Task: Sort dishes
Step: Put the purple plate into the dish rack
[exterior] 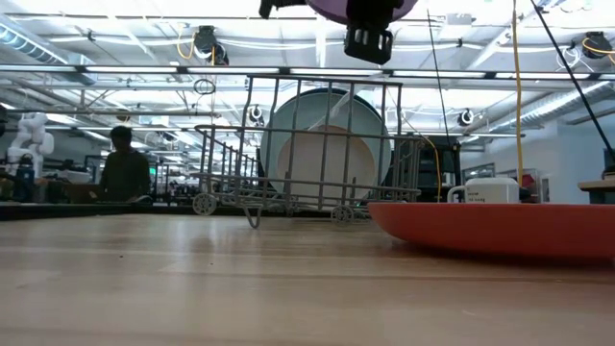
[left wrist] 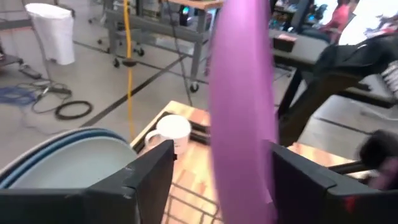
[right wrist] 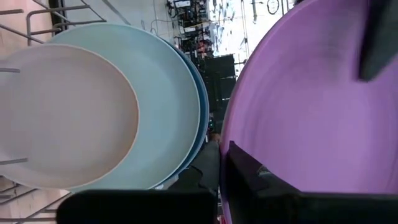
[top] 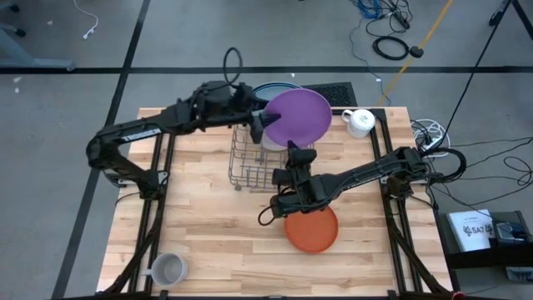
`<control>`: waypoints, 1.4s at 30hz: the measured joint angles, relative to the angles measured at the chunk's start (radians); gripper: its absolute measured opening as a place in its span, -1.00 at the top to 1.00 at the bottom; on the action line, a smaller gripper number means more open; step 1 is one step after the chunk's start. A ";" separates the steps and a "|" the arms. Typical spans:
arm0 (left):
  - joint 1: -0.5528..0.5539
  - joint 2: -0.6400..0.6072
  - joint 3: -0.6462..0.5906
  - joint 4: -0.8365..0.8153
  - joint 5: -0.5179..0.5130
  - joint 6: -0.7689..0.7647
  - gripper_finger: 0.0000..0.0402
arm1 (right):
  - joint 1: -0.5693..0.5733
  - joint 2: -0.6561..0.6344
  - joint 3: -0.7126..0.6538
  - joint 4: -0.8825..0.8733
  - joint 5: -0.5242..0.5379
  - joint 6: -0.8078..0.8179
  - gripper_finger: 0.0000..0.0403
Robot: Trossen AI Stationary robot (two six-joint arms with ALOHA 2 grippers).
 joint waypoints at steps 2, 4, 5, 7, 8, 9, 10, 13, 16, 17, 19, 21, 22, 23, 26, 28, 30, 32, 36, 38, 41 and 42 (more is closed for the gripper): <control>0.006 0.007 0.001 0.000 -0.017 0.013 0.01 | 0.000 0.000 0.000 0.000 0.000 0.002 1.00; 0.008 0.005 0.003 0.011 -0.037 0.039 0.24 | 0.000 0.000 0.000 -0.001 -0.006 0.006 1.00; 0.007 0.002 0.003 0.016 -0.045 0.053 0.38 | -0.001 0.000 0.000 -0.001 -0.007 0.012 1.00; 0.006 -0.005 0.003 0.018 -0.056 0.076 0.67 | -0.002 0.000 0.000 -0.001 -0.009 0.021 0.99; 0.006 -0.005 0.003 0.026 -0.060 0.084 0.82 | -0.002 0.000 0.000 0.000 -0.009 0.021 0.99; 0.005 -0.005 0.003 0.033 -0.059 0.090 0.88 | -0.002 0.000 0.000 0.001 -0.013 0.024 0.99; 0.005 -0.008 0.003 0.034 -0.060 0.102 0.90 | -0.002 0.000 0.000 0.002 -0.018 0.032 0.98; 0.005 -0.011 0.003 0.032 -0.066 0.148 0.91 | -0.011 0.000 0.001 0.005 -0.042 0.068 0.97; 0.005 -0.011 0.002 0.028 -0.089 0.187 0.91 | -0.018 0.000 0.002 0.007 -0.081 0.114 0.88; 0.005 -0.011 0.002 0.028 -0.101 0.207 0.91 | -0.020 0.000 0.002 0.008 -0.106 0.126 0.84; 0.010 -0.016 0.002 0.026 -0.171 0.254 0.91 | -0.016 0.000 0.001 0.004 -0.169 0.155 0.72; 0.015 -0.023 0.002 0.030 -0.232 0.280 0.91 | -0.012 0.000 0.001 0.007 -0.226 0.188 0.59; 0.015 -0.024 0.002 0.029 -0.249 0.295 0.91 | -0.012 0.000 0.001 0.008 -0.248 0.200 0.52; 0.014 -0.024 0.002 0.032 -0.256 0.308 0.91 | -0.013 0.000 0.001 0.009 -0.272 0.212 0.44; 0.020 -0.023 0.002 0.011 -0.255 0.353 0.91 | -0.014 -0.001 0.001 0.008 -0.330 0.238 0.22; 0.035 -0.023 0.002 0.000 -0.261 0.383 0.91 | -0.012 -0.005 0.001 0.005 -0.346 0.239 0.09; 0.043 -0.023 0.002 -0.029 -0.270 0.426 0.91 | -0.011 -0.015 0.001 0.001 -0.343 0.239 0.01; 0.049 -0.023 0.002 -0.057 -0.270 0.478 0.91 | -0.012 -0.034 0.001 0.003 -0.335 0.239 -0.04; 0.067 -0.014 0.002 -0.075 -0.317 0.580 0.91 | -0.008 -0.077 0.001 0.011 -0.276 0.237 -0.03; 0.084 -0.013 0.002 -0.081 -0.324 0.589 0.91 | 0.001 -0.104 0.001 0.013 -0.244 0.226 -0.02; 0.106 -0.005 0.002 -0.127 -0.315 0.577 0.91 | 0.019 -0.156 0.001 0.013 -0.222 0.188 0.00; 0.114 -0.003 0.001 -0.159 -0.308 0.577 0.91 | 0.026 -0.173 0.001 0.014 -0.222 0.178 0.01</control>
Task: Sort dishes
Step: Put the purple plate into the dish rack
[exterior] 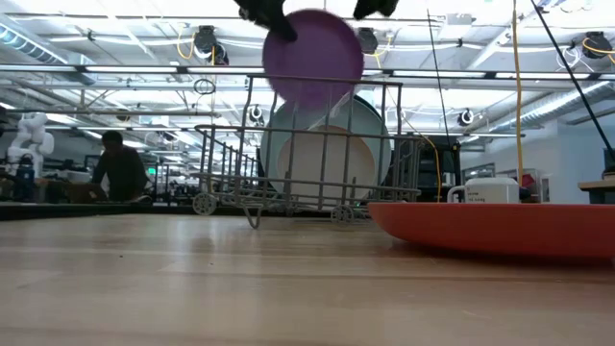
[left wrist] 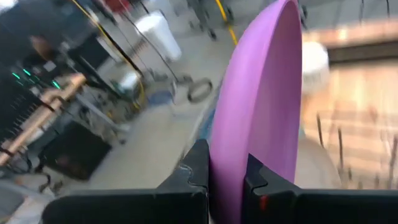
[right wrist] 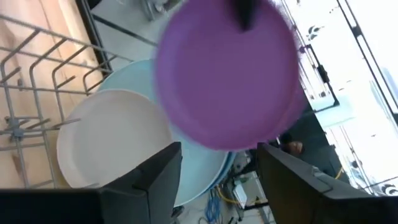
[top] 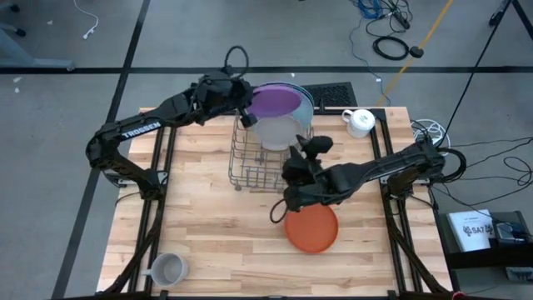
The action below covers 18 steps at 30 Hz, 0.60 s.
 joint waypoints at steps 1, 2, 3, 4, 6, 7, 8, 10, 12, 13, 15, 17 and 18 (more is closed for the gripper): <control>0.008 0.003 -0.001 -0.029 0.005 0.000 0.91 | 0.009 -0.018 0.000 -0.002 -0.001 -0.013 0.01; 0.014 0.007 -0.001 -0.047 0.013 0.000 0.91 | 0.022 -0.038 0.000 -0.008 -0.006 -0.024 0.01; 0.022 0.009 -0.001 -0.063 0.031 -0.001 0.91 | 0.036 -0.059 0.000 -0.010 -0.007 -0.034 0.01; 0.031 0.009 0.000 -0.085 0.055 -0.001 0.91 | 0.050 -0.080 0.000 -0.012 -0.008 -0.045 0.01; 0.038 0.021 0.000 -0.109 0.093 -0.002 0.91 | 0.077 -0.133 0.000 -0.013 -0.007 -0.060 0.01; 0.040 0.029 0.000 -0.107 0.098 -0.001 0.91 | 0.089 -0.158 0.000 -0.012 -0.007 -0.061 0.01; 0.042 0.037 0.000 -0.115 0.102 -0.001 0.91 | 0.100 -0.185 0.000 -0.012 -0.005 -0.059 0.01; 0.043 0.060 0.000 -0.132 0.108 0.000 0.91 | 0.122 -0.235 0.000 -0.013 0.020 -0.033 0.01; 0.044 0.087 0.000 -0.134 0.109 0.000 0.91 | 0.147 -0.282 0.000 -0.015 0.043 -0.009 0.01; 0.044 0.103 0.000 -0.137 0.109 0.000 0.91 | 0.161 -0.301 0.000 -0.015 0.053 0.002 0.01; 0.043 0.138 0.000 -0.135 0.110 -0.002 0.91 | 0.189 -0.336 0.000 -0.014 0.078 0.011 0.01; 0.042 0.171 0.000 -0.129 0.113 -0.004 0.91 | 0.218 -0.360 0.000 -0.015 0.111 0.008 0.01; 0.042 0.183 0.000 -0.122 0.118 -0.015 0.91 | 0.232 -0.371 0.000 -0.015 0.131 0.001 0.01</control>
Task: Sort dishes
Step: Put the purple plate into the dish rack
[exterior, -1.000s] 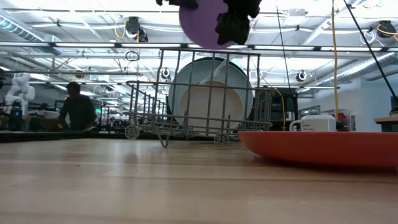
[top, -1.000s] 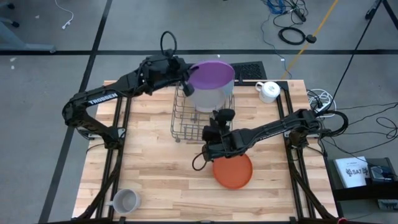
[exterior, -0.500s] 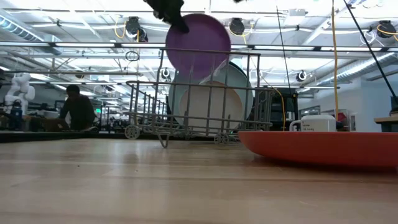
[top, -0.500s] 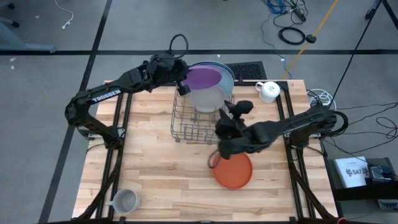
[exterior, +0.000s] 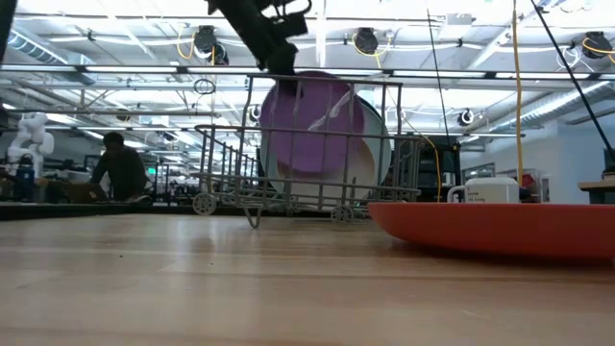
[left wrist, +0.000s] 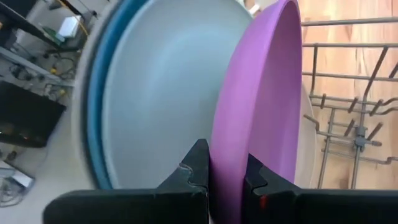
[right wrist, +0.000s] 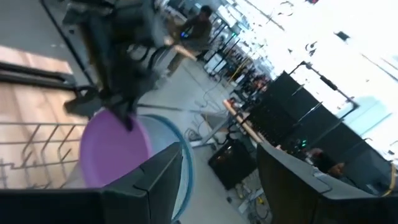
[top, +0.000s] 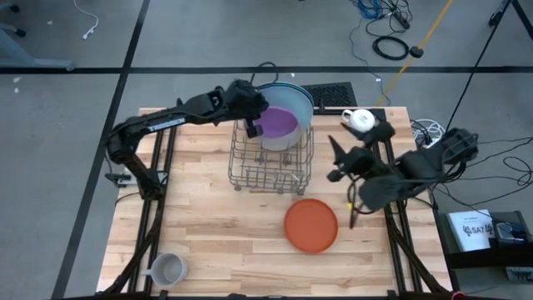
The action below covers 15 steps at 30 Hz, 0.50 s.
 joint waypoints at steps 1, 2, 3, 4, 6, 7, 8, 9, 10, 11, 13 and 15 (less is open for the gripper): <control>0.001 0.012 0.000 0.007 0.004 -0.008 0.91 | 0.013 -0.010 0.000 0.000 0.018 -0.011 0.01; 0.001 0.022 0.000 0.014 0.011 -0.012 0.91 | 0.025 -0.019 0.000 0.000 0.033 -0.018 0.01; 0.001 0.030 0.000 0.020 0.020 -0.012 0.91 | 0.036 -0.028 0.000 -0.001 0.048 -0.025 0.01; 0.000 0.040 0.000 0.024 0.022 -0.013 0.91 | 0.043 -0.035 0.000 -0.001 0.061 -0.027 0.01; -0.004 0.052 0.000 0.036 0.023 -0.012 0.91 | 0.057 -0.049 0.000 -0.013 0.072 -0.027 0.01; -0.004 0.053 0.000 0.043 0.030 -0.012 0.91 | 0.061 -0.054 0.000 -0.015 0.072 -0.026 0.01; -0.004 0.054 0.000 0.045 0.047 -0.012 0.91 | 0.064 -0.056 0.000 -0.023 0.072 -0.020 0.01; -0.004 0.052 0.000 0.046 0.066 -0.012 0.91 | 0.065 -0.057 0.000 -0.029 0.073 -0.016 0.01; -0.004 0.051 0.000 0.046 0.083 -0.011 0.91 | 0.065 -0.059 0.000 -0.035 0.073 -0.014 0.01; -0.004 0.051 0.000 0.047 0.095 -0.009 0.91 | 0.065 -0.060 0.000 -0.042 0.073 -0.013 0.01; -0.006 0.052 0.000 0.045 0.100 -0.005 0.91 | 0.065 -0.060 0.000 -0.051 0.073 -0.013 0.01; -0.006 0.052 0.000 0.036 0.101 -0.005 0.91 | 0.065 -0.060 0.000 -0.054 0.073 -0.013 0.01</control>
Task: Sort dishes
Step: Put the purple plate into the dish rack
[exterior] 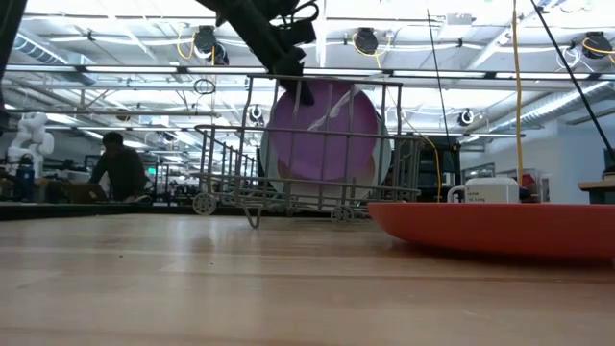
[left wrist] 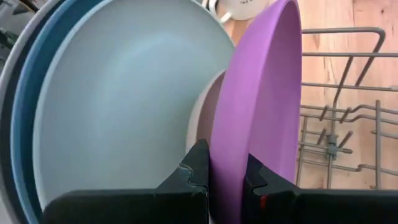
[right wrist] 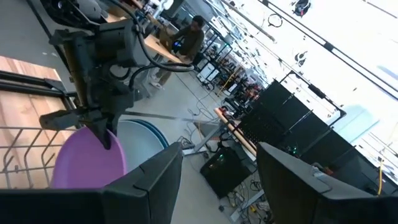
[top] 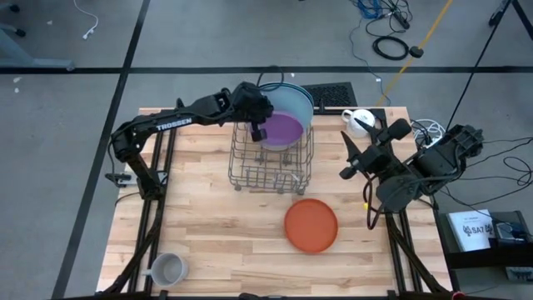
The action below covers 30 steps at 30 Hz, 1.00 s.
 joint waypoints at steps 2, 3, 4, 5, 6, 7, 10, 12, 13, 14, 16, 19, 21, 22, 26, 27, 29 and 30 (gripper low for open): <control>0.000 0.000 0.000 -0.012 0.011 0.000 0.91 | 0.000 0.000 0.000 -0.008 0.000 0.001 0.01; 0.000 0.000 0.000 -0.020 0.022 0.000 0.91 | 0.000 0.000 0.000 -0.014 0.000 0.008 0.01; 0.000 0.000 0.000 -0.024 0.029 0.000 0.91 | 0.000 0.000 0.000 -0.021 0.000 0.018 0.01; 0.000 0.000 0.000 -0.023 0.032 0.000 0.91 | 0.000 0.000 0.000 -0.029 0.000 0.026 0.01; 0.000 0.000 0.000 -0.022 0.032 -0.001 0.91 | 0.000 0.000 0.000 -0.036 0.000 0.033 0.01; -0.001 0.000 0.000 -0.023 0.032 -0.001 0.91 | 0.000 0.000 0.000 -0.042 0.000 0.041 0.01; -0.002 0.006 0.000 -0.038 0.026 -0.005 0.91 | 0.000 0.000 0.000 -0.043 0.000 0.046 0.01; -0.002 0.015 0.000 -0.044 0.024 -0.008 0.91 | 0.000 0.000 0.000 -0.043 -0.001 0.050 0.01; -0.002 0.020 0.000 -0.056 0.021 -0.008 0.91 | 0.000 0.000 0.000 -0.043 -0.002 0.053 0.01; -0.004 0.026 0.000 -0.060 0.021 -0.009 0.91 | 0.000 0.000 0.000 -0.043 -0.002 0.055 0.01; -0.007 0.035 0.000 -0.052 0.020 -0.016 0.91 | 0.000 0.000 0.000 -0.043 -0.002 0.057 0.01; -0.011 0.051 0.000 -0.048 0.020 -0.033 0.91 | 0.002 0.000 0.000 -0.043 -0.003 0.062 0.01; -0.011 0.061 0.000 -0.049 0.020 -0.040 0.91 | 0.002 0.000 0.000 -0.043 -0.003 0.064 0.01; -0.011 0.065 0.000 -0.046 0.020 -0.050 0.91 | 0.002 0.000 0.000 -0.043 -0.003 0.065 0.01; -0.011 0.082 0.000 -0.048 0.018 -0.062 0.91 | 0.002 0.000 0.000 -0.044 -0.004 0.068 0.01; -0.011 0.087 0.000 -0.049 0.018 -0.065 0.91 | 0.002 0.000 0.000 -0.043 -0.004 0.068 0.01; -0.011 0.095 0.000 -0.046 0.017 -0.078 0.91 | 0.002 0.000 0.000 -0.044 -0.005 0.069 0.01; -0.011 0.097 0.000 -0.045 0.017 -0.082 0.91 | 0.002 0.000 0.000 -0.044 -0.006 0.071 0.01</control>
